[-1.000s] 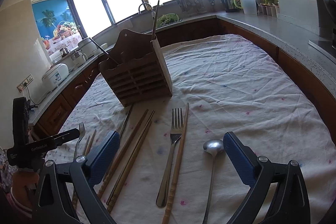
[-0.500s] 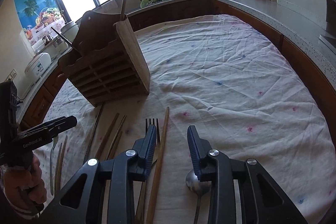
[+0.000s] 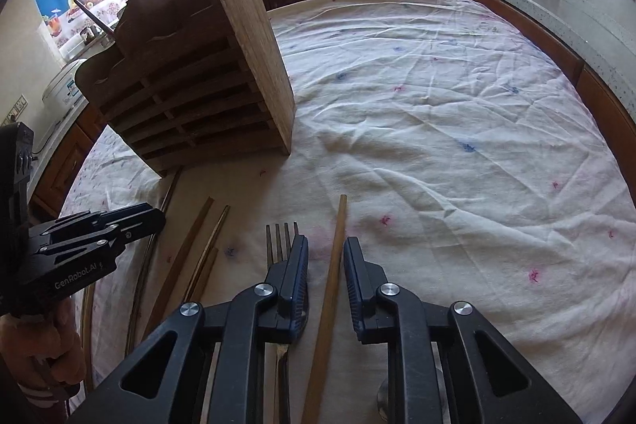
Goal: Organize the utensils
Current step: 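Grasp another steel chopstick with the left gripper while the right gripper grasps a wooden chopstick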
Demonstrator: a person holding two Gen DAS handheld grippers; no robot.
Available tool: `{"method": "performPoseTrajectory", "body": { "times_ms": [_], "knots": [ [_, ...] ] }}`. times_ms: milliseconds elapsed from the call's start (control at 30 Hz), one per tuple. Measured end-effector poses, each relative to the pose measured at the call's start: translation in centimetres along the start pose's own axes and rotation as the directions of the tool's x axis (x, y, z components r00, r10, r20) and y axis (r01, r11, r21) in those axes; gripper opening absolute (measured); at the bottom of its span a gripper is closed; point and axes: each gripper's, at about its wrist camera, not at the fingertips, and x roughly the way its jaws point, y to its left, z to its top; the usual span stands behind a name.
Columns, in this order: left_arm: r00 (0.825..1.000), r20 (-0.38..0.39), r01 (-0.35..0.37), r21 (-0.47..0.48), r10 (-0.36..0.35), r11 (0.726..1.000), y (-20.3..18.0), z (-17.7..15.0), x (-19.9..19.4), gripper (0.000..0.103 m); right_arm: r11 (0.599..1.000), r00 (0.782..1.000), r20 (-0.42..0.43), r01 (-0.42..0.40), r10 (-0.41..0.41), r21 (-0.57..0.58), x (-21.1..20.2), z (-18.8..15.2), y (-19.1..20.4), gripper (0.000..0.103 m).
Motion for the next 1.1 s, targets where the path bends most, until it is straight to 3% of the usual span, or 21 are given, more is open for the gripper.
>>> {"method": "performPoseTrajectory", "body": {
  "times_ms": [100,300,433,500,567,867,933,1000,1100],
  "knots": [
    [1.0,-0.003,0.01,0.039,-0.01,0.999,-0.4,-0.8,-0.3,0.009,1.0,1.0,-0.002,0.017,-0.017,-0.004,0.1,0.0,0.0,0.007],
    [0.997,-0.035,0.067,0.069,-0.064,0.995,-0.7,-2.8,-1.9,0.008,1.0,1.0,-0.009,0.005,-0.005,-0.004,-0.7,-1.0,-0.4,0.006],
    [0.998,-0.043,0.048,0.06,-0.045,0.997,-0.8,-2.6,-1.9,0.009,1.0,1.0,-0.014,-0.013,0.014,0.015,-1.0,-1.3,-0.7,0.006],
    [0.998,-0.048,0.039,0.052,-0.036,0.998,-1.0,-1.7,-1.4,0.011,1.0,1.0,-0.013,-0.013,0.014,0.022,-1.0,-1.0,-0.9,0.008],
    [0.998,-0.051,0.024,0.056,-0.022,0.998,-1.1,-0.9,-0.9,0.029,1.0,1.0,-0.014,-0.017,0.017,0.026,-0.9,-0.7,-0.8,0.011],
    [0.998,-0.018,-0.053,0.152,0.056,0.987,-2.6,-0.3,0.3,0.03,1.0,1.0,-0.009,0.004,-0.004,-0.024,0.1,-0.3,0.1,0.013],
    [0.999,-0.016,-0.049,0.157,0.052,0.986,-2.9,-0.3,0.4,0.023,1.0,1.0,-0.007,0.001,-0.001,-0.023,0.1,-0.3,0.0,0.012],
    [0.999,-0.024,-0.04,0.157,0.045,0.987,-2.9,-0.1,0.4,0.006,1.0,1.0,-0.006,0.013,-0.013,-0.023,0.1,-0.2,0.0,0.007],
    [0.999,-0.034,-0.029,0.148,0.035,0.989,-3.1,0.0,0.5,0.005,1.0,1.0,-0.008,-0.007,0.008,0.008,-0.2,-0.3,-0.5,0.005]
  ]
}}
